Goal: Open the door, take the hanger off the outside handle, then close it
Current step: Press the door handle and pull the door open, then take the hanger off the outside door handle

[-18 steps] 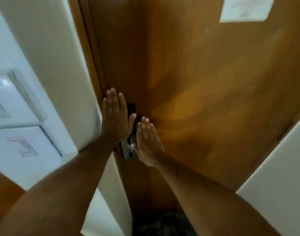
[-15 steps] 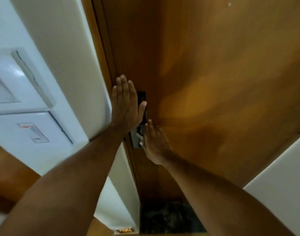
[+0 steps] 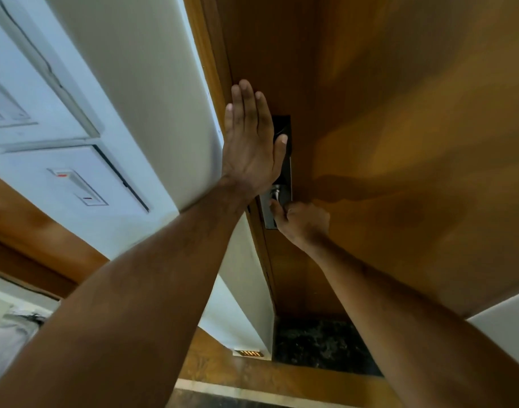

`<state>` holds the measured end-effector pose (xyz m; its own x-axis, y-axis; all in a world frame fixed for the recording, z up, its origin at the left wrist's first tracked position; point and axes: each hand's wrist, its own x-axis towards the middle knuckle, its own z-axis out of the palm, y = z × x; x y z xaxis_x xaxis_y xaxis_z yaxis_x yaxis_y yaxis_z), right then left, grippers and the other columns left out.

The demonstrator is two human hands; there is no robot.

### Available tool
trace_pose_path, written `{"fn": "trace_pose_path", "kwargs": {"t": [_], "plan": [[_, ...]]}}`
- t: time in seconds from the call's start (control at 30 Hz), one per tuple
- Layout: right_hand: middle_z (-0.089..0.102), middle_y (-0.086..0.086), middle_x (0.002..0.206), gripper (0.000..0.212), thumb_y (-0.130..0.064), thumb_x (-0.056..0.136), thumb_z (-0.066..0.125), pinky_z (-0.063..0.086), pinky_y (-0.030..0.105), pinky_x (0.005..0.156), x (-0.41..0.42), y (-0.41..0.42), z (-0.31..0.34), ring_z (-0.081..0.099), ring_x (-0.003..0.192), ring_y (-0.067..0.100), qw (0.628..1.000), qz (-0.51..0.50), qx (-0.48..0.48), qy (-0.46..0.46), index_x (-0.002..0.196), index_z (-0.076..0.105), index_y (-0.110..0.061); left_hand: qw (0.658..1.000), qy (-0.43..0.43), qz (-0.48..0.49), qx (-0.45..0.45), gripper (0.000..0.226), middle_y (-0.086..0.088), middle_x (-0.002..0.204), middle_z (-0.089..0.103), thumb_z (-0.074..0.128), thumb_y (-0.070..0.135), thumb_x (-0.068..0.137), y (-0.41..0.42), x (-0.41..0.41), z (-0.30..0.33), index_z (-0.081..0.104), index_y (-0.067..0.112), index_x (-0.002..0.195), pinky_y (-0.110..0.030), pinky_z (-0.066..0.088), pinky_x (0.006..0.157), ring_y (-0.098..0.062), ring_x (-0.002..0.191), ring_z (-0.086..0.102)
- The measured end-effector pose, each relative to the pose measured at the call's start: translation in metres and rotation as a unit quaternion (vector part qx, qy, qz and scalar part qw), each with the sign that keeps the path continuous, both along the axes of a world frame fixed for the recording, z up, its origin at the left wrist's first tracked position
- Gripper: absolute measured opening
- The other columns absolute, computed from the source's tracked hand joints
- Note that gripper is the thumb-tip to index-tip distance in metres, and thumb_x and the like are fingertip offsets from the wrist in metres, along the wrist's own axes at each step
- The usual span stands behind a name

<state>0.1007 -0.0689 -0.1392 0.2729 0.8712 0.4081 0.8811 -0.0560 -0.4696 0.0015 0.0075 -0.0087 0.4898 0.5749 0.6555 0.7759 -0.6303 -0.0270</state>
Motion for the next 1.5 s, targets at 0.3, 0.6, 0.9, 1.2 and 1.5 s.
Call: {"fn": "trace_pose_path", "kwargs": {"t": [0.3,0.6,0.9,1.2,1.5], "plan": [[0.049,-0.003,0.049,0.073,-0.069,0.101,0.027,0.036,0.023,0.049,-0.006,-0.040,0.018,0.050,0.044,0.016,0.989,0.037,-0.108,-0.094,0.054,0.047,-0.016,0.999,-0.040,-0.006,0.017,0.074,-0.042,0.158,0.020,0.041,0.038,0.102,-0.049,-0.016,-0.001,0.021,-0.015,0.150,-0.059,0.017,0.123,-0.053,0.149,0.018],[0.047,-0.006,0.047,0.069,-0.074,0.097,0.029,0.038,0.023,0.046,-0.025,-0.125,0.024,0.046,0.039,0.012,0.975,0.025,-0.106,-0.193,0.055,0.045,-0.021,0.991,-0.093,-0.076,0.054,0.066,-0.042,0.155,0.028,0.037,0.034,0.104,-0.124,-0.044,-0.016,0.026,-0.013,0.149,-0.057,0.016,0.124,-0.055,0.147,0.022],[0.055,0.001,0.050,0.067,-0.066,0.092,0.048,0.040,0.029,0.062,-0.046,-0.241,0.008,0.057,0.055,0.021,0.962,-0.082,0.069,-0.250,0.049,0.059,-0.015,0.901,-0.229,-0.369,0.014,0.067,0.002,0.169,-0.016,0.024,0.035,0.105,-0.165,-0.136,-0.049,-0.010,0.016,0.160,-0.057,0.003,0.123,-0.033,0.154,-0.009],[0.039,0.010,0.157,0.092,-0.080,0.093,0.018,0.030,0.032,0.108,-0.120,-0.385,0.044,0.035,0.142,0.014,0.958,-0.278,0.074,0.001,0.153,0.033,-0.012,0.829,-0.224,-0.325,-0.397,0.062,-0.009,0.169,0.018,0.032,0.040,0.107,-0.190,-0.136,-0.117,0.016,0.010,0.159,-0.047,0.024,0.124,-0.022,0.157,0.012],[-0.007,0.006,0.169,0.097,-0.069,0.093,0.036,0.005,0.063,0.121,-0.123,-0.424,0.156,-0.005,0.154,0.034,0.849,-0.259,0.315,-0.336,0.160,0.000,-0.010,0.559,-0.072,-0.387,-0.730,0.020,0.017,0.088,0.078,0.053,0.000,0.098,-0.301,-0.046,-0.160,0.070,0.001,0.110,-0.009,0.051,0.072,0.008,0.082,0.070]]}}
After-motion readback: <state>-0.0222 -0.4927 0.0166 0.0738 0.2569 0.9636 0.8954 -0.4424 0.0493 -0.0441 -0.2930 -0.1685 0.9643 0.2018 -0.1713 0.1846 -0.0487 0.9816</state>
